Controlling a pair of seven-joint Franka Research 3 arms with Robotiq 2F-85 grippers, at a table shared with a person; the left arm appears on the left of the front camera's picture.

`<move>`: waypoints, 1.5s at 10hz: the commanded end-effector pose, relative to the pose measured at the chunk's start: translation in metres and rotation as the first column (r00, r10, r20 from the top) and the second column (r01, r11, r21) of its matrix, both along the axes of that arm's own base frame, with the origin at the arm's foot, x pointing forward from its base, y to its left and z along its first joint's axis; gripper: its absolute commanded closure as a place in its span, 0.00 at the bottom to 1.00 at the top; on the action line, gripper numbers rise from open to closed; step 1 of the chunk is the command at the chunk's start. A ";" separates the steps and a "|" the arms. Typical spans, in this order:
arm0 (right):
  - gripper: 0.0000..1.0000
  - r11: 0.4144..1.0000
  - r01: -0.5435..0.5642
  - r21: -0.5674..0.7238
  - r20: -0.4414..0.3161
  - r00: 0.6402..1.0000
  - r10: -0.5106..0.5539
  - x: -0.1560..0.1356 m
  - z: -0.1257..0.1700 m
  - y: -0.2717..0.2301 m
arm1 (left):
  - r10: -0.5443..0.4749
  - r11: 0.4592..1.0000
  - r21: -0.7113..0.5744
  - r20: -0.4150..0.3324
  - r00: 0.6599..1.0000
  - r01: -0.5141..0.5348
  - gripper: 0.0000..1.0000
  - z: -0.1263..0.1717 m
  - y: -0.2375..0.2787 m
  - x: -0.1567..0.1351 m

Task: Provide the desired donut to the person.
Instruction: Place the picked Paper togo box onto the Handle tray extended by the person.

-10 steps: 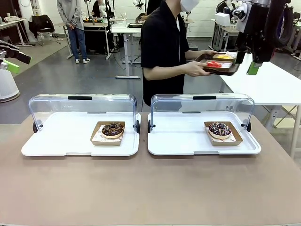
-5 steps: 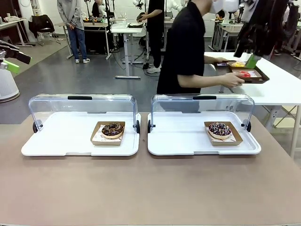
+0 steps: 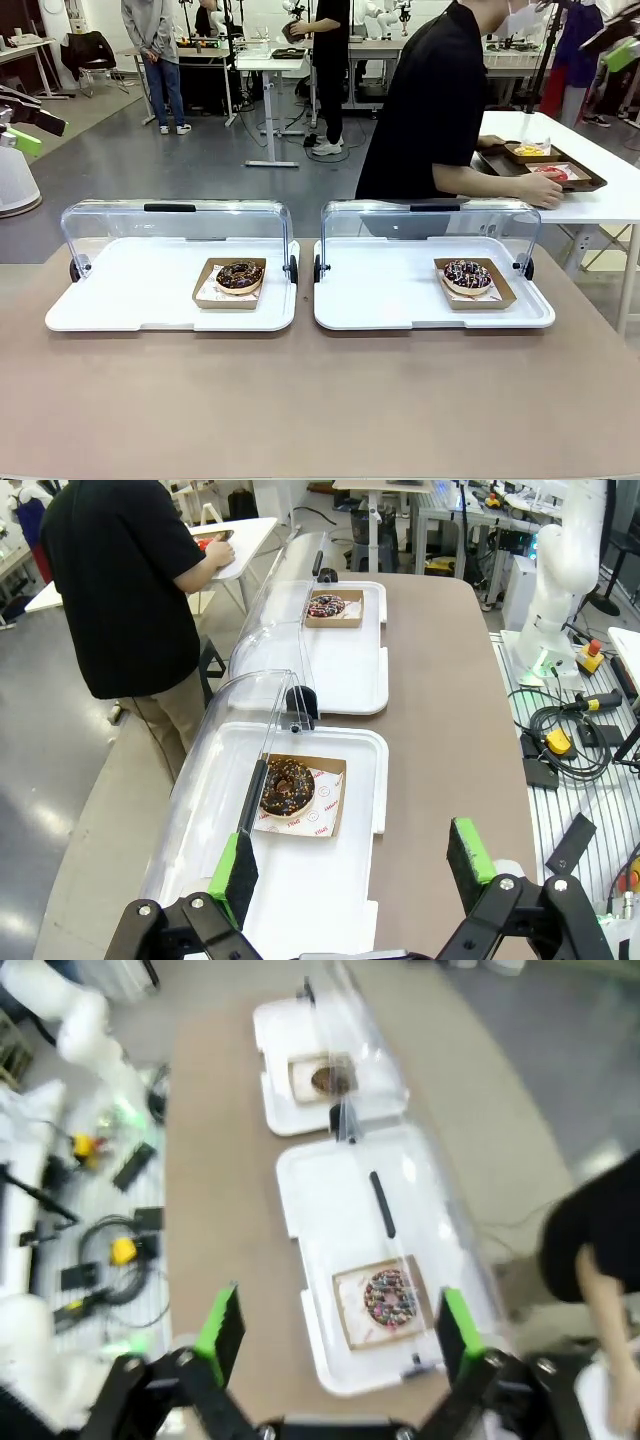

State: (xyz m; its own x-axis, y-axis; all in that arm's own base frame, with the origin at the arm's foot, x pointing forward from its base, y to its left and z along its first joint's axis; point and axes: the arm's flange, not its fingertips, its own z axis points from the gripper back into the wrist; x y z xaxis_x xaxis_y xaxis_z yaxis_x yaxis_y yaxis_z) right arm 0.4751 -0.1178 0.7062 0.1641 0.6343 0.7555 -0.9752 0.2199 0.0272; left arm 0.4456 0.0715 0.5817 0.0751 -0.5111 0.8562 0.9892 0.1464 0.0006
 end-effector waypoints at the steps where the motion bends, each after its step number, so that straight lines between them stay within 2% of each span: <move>1: 0.00 0.996 -0.037 0.076 0.018 0.999 0.035 0.012 -0.021 -0.036 | 0.004 1.000 -0.014 -0.013 1.000 -0.005 0.00 0.003 -0.001 -0.001; 4: 0.00 0.988 -0.105 0.111 0.079 0.992 0.096 0.034 -0.063 -0.088 | 0.004 1.000 -0.014 -0.013 1.000 -0.005 0.00 0.003 -0.001 -0.001; 7: 0.00 0.984 -0.102 0.149 0.139 0.987 0.081 0.056 -0.089 -0.103 | 0.004 1.000 -0.014 -0.013 1.000 -0.005 0.00 0.003 -0.001 -0.001; 12: 0.00 0.978 -0.099 0.182 0.163 0.984 0.069 0.060 -0.094 -0.101 | 0.004 1.000 -0.014 -0.013 1.000 -0.005 0.00 0.003 -0.001 -0.001; 15: 0.00 0.981 -0.092 0.173 0.143 0.987 0.068 0.059 -0.097 -0.100 | 0.004 1.000 -0.014 -0.013 1.000 -0.005 0.00 0.003 -0.001 -0.001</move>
